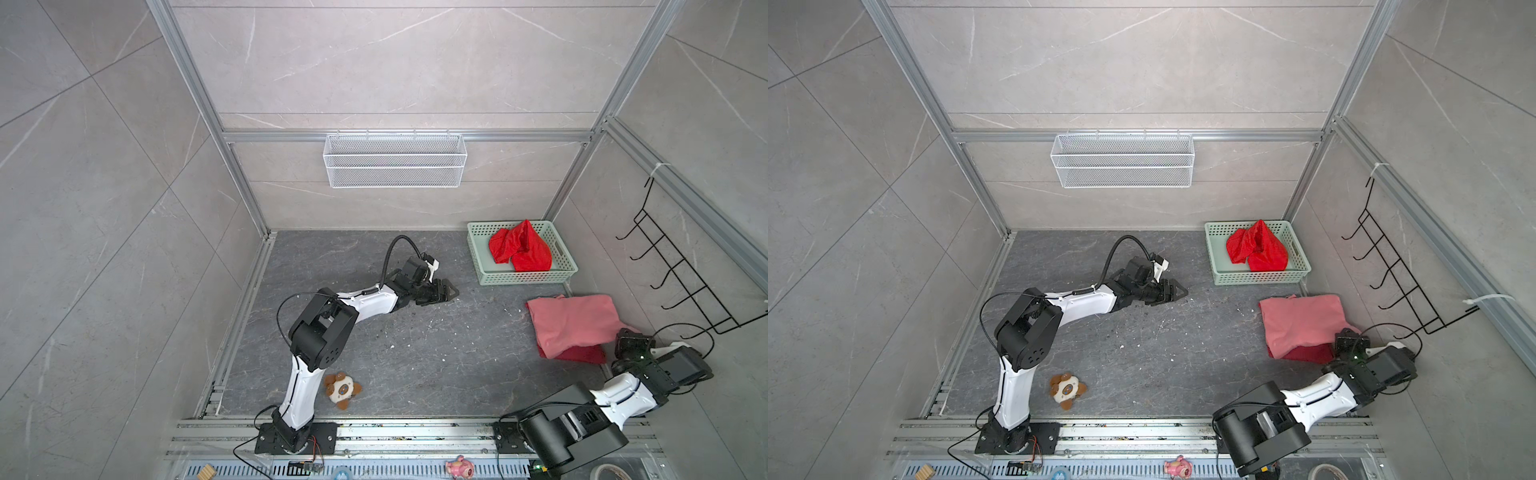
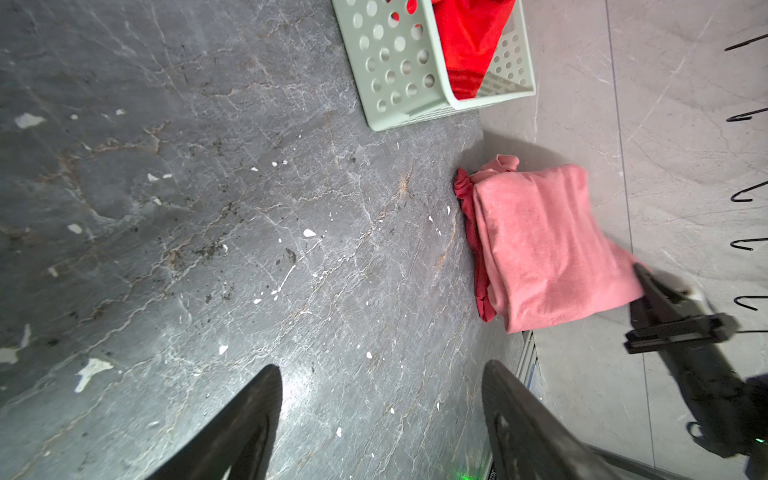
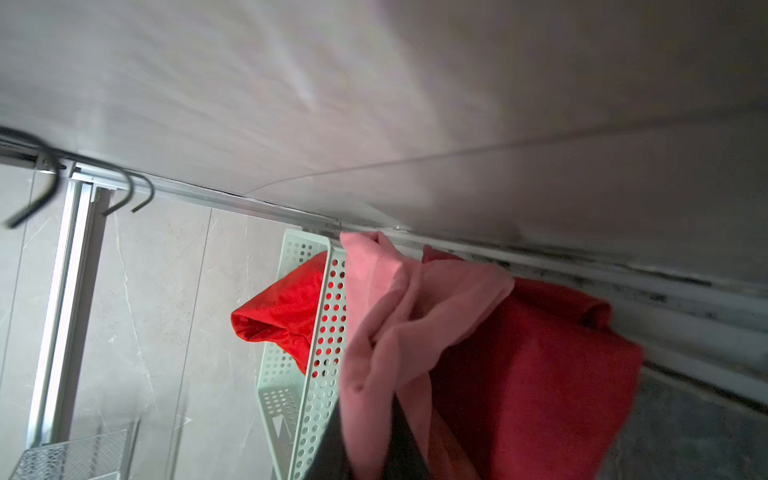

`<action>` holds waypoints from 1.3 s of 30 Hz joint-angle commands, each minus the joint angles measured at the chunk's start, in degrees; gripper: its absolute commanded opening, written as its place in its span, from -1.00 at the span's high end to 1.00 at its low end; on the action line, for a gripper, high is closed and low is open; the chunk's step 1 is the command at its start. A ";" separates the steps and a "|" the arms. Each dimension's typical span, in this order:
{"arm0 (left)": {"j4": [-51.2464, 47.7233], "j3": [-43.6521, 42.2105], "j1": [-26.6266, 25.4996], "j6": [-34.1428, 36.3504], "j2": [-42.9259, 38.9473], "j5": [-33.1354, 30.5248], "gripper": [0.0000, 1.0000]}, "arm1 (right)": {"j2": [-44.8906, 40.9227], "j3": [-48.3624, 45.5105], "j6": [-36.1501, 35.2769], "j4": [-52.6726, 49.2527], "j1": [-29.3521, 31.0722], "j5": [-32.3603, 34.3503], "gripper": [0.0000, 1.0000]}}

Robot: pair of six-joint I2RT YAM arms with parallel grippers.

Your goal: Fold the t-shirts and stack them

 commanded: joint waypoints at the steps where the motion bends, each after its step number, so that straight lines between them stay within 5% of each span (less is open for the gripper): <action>1: 1.82 0.89 -0.09 -0.77 -0.07 1.93 -0.56 | -0.08 0.43 -6.83 -3.34 1.10 7.39 0.71; 3: 1.86 0.64 -0.05 -0.68 -0.33 2.10 -0.56 | 1.38 -0.12 -7.33 -3.94 1.45 10.41 0.52; 5: 1.81 0.37 -0.04 -0.49 -0.63 2.25 -0.56 | 4.32 0.03 -6.91 -5.71 1.51 11.38 -0.03; 8: 1.86 0.09 -0.04 -0.33 -0.92 2.10 -0.55 | 6.80 0.96 -6.98 -8.85 1.54 12.64 -0.26; 20: 3.72 -0.36 -0.26 -1.86 -0.19 2.89 -0.55 | -4.57 13.28 -10.25 -39.33 6.12 29.27 -0.70; 26: 4.43 -1.05 -0.22 -2.02 -0.36 3.16 -0.55 | -7.48 13.03 -8.71 -38.15 7.34 21.23 -0.61; 29: 4.74 -1.59 -0.30 -2.04 -0.64 3.14 -0.55 | -5.48 9.81 -8.02 -31.33 9.90 16.79 -0.39; 39: 4.52 -2.68 -0.24 -1.83 -1.93 2.36 -0.55 | 8.70 2.51 -5.41 -13.09 20.55 22.78 0.19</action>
